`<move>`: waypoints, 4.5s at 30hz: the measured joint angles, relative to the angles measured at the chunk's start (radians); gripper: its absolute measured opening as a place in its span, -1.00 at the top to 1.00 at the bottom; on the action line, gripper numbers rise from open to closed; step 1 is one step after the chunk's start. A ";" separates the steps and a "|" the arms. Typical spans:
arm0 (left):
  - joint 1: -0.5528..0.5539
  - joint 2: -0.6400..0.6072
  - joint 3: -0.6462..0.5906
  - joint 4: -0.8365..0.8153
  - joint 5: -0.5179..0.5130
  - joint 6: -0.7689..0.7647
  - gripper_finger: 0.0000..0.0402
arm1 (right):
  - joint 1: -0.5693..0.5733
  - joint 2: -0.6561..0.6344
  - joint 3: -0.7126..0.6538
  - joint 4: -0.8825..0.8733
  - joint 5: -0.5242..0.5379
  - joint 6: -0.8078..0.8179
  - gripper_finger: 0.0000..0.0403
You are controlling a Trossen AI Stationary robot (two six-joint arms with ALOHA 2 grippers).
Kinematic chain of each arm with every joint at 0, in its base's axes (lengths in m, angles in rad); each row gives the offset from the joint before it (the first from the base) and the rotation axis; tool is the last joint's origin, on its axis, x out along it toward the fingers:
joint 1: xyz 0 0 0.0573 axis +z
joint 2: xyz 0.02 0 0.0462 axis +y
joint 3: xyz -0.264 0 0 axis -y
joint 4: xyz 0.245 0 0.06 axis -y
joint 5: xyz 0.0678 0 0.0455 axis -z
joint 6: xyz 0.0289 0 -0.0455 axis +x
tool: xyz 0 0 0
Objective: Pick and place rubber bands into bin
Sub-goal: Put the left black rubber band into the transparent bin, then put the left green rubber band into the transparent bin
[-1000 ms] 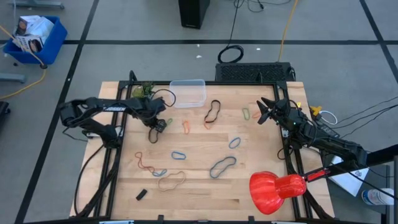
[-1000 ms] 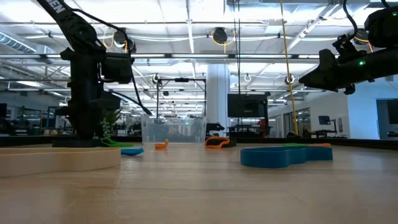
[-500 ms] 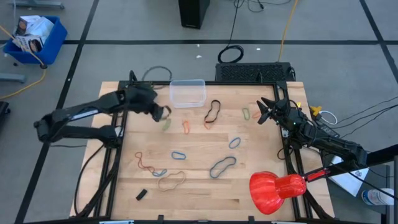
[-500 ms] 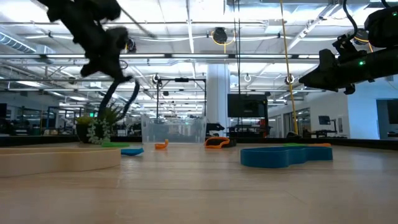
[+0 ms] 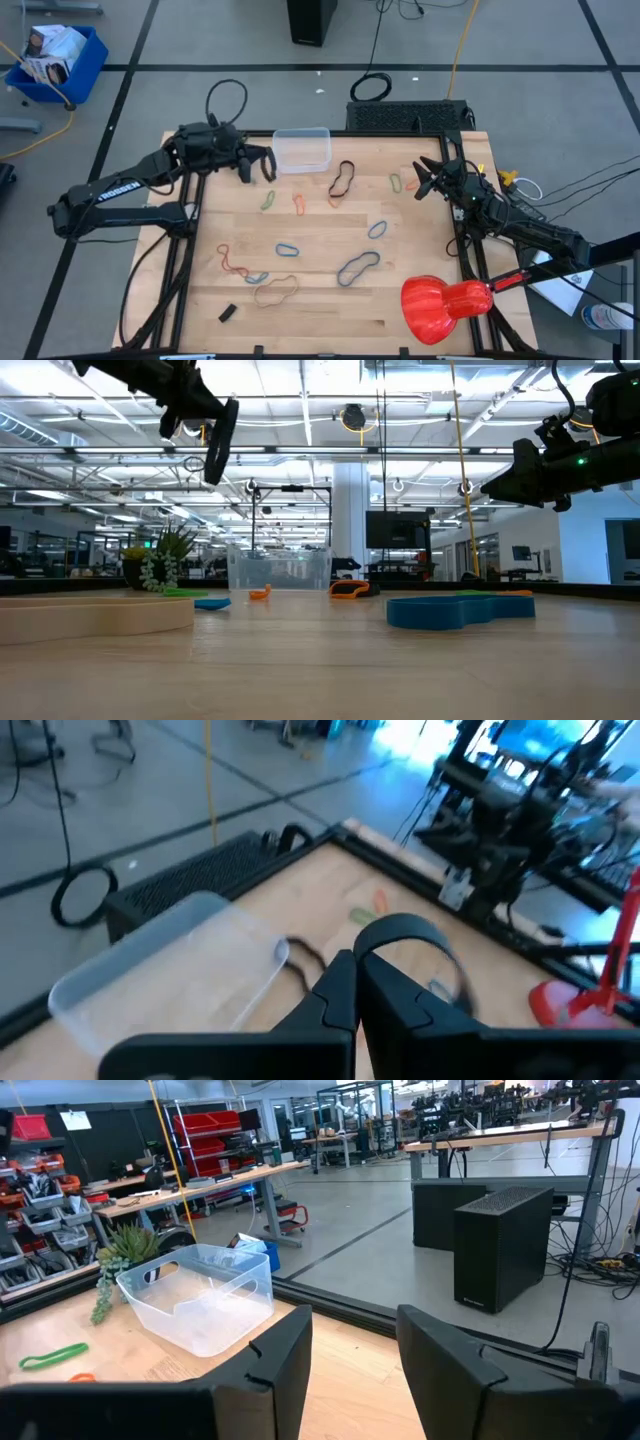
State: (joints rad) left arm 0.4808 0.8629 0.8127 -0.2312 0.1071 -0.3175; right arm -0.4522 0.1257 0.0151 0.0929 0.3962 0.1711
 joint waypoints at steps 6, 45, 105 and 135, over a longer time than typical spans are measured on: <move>0.010 0.055 0.027 0.084 0.017 0.001 0.95 | 0.000 0.000 0.000 0.000 0.000 -0.002 0.30; 0.110 0.945 0.406 -0.109 -0.160 0.204 0.97 | 0.000 0.000 0.000 0.000 0.000 -0.033 0.30; 0.069 0.247 0.407 -0.555 -0.007 0.199 0.15 | 0.000 0.000 0.000 0.000 -0.002 -0.026 0.30; -0.111 0.655 0.206 -0.629 -0.111 -0.183 0.15 | 0.000 0.000 0.000 0.000 0.000 0.026 0.30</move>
State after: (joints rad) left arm 0.3702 1.5183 1.0183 -0.8606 -0.0040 -0.5009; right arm -0.4519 0.1257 0.0151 0.0929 0.3958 0.1967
